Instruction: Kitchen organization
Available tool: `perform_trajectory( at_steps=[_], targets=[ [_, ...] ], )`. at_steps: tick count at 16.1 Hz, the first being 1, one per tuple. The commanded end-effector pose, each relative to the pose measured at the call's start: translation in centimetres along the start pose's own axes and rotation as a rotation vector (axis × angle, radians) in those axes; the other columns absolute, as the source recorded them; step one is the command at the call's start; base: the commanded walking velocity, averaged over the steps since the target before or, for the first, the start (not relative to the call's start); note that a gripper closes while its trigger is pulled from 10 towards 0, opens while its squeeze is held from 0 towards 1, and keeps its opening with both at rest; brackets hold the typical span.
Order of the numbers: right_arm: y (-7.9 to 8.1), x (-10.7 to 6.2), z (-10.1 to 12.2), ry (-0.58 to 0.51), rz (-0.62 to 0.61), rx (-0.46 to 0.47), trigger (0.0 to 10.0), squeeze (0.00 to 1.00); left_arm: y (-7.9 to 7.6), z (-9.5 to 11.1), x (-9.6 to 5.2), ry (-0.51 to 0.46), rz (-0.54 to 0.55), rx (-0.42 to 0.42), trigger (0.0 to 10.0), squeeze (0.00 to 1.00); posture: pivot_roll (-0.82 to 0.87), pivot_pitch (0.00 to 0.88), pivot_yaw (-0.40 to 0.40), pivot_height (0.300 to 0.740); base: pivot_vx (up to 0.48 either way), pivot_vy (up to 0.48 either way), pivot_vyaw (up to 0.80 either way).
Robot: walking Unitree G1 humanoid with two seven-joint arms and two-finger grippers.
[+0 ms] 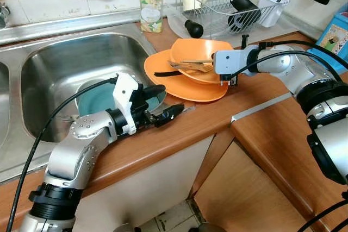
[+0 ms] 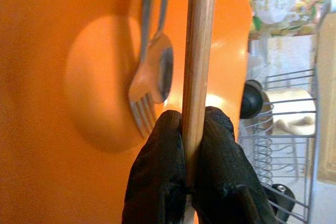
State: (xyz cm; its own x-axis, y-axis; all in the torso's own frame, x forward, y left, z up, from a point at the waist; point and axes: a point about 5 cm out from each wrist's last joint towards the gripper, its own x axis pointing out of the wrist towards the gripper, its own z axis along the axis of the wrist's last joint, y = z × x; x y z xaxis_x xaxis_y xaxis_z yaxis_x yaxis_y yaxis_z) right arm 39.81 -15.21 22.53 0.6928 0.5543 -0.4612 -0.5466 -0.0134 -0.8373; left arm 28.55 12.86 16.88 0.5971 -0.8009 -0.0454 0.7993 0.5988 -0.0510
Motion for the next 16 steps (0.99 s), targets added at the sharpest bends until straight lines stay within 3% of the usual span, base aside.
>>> perform_trajectory(
  at_steps=[1, 5, 7, 8, 10, 12, 14, 16],
  targets=[
    [-0.8, -0.2, 0.2, -0.011, -0.036, -0.002, 0.0, 0.00, 0.2, 0.6, 0.3, -0.014, 0.002, 0.021, 10.0, 0.00, -0.19, 0.000, -0.042, 0.740, 0.000, 0.000, 0.00],
    [-3.5, -1.6, 0.7, -0.056, -0.183, 0.020, 0.0, 0.00, 0.2, 0.9, 0.6, -0.028, -0.001, 0.024, 10.0, 0.00, -0.19, 0.000, -0.035, 0.740, 0.000, 0.000, 0.00],
    [-4.8, -2.4, 1.6, -0.190, -0.235, 0.149, 0.6, 0.00, 0.2, 1.2, 0.9, -0.052, 0.003, 0.019, 10.0, 0.00, -0.19, 0.000, -0.035, 0.740, 0.000, 0.000, 0.00],
    [-5.5, -3.1, 2.4, -0.323, -0.272, 0.261, 0.2, 0.00, 0.1, 1.6, 1.2, -0.075, 0.006, 0.014, 10.0, 0.00, -0.19, 0.000, -0.035, 0.740, 0.000, 0.000, 0.00],
    [-5.6, -4.0, 3.4, -0.471, -0.294, 0.384, 0.0, 0.00, -0.1, 2.3, 1.7, -0.112, -0.004, 0.005, 10.0, 0.00, -0.19, 0.000, -0.029, 0.740, 0.000, 0.000, 0.00],
    [-4.8, -4.8, 4.6, -0.575, -0.288, 0.469, 0.0, 0.00, -0.4, 3.3, 1.9, -0.172, -0.033, -0.037, 10.0, 0.00, -0.20, 0.000, -0.023, 0.740, 0.000, 0.000, 0.00],
    [-2.3, -5.7, 6.0, -0.646, -0.243, 0.550, 0.0, 0.00, -0.6, 4.3, 2.3, -0.227, -0.065, -0.068, 10.0, 0.00, -0.20, 0.000, -0.024, 0.740, 0.000, 0.000, 0.00],
    [0.6, -5.8, 6.9, -0.641, -0.173, 0.579, 0.0, 0.00, -1.0, 4.8, 2.5, -0.265, -0.115, -0.109, 10.0, 0.00, -0.20, 0.000, -0.013, 0.740, 0.000, 0.000, 0.00]
  ],
)
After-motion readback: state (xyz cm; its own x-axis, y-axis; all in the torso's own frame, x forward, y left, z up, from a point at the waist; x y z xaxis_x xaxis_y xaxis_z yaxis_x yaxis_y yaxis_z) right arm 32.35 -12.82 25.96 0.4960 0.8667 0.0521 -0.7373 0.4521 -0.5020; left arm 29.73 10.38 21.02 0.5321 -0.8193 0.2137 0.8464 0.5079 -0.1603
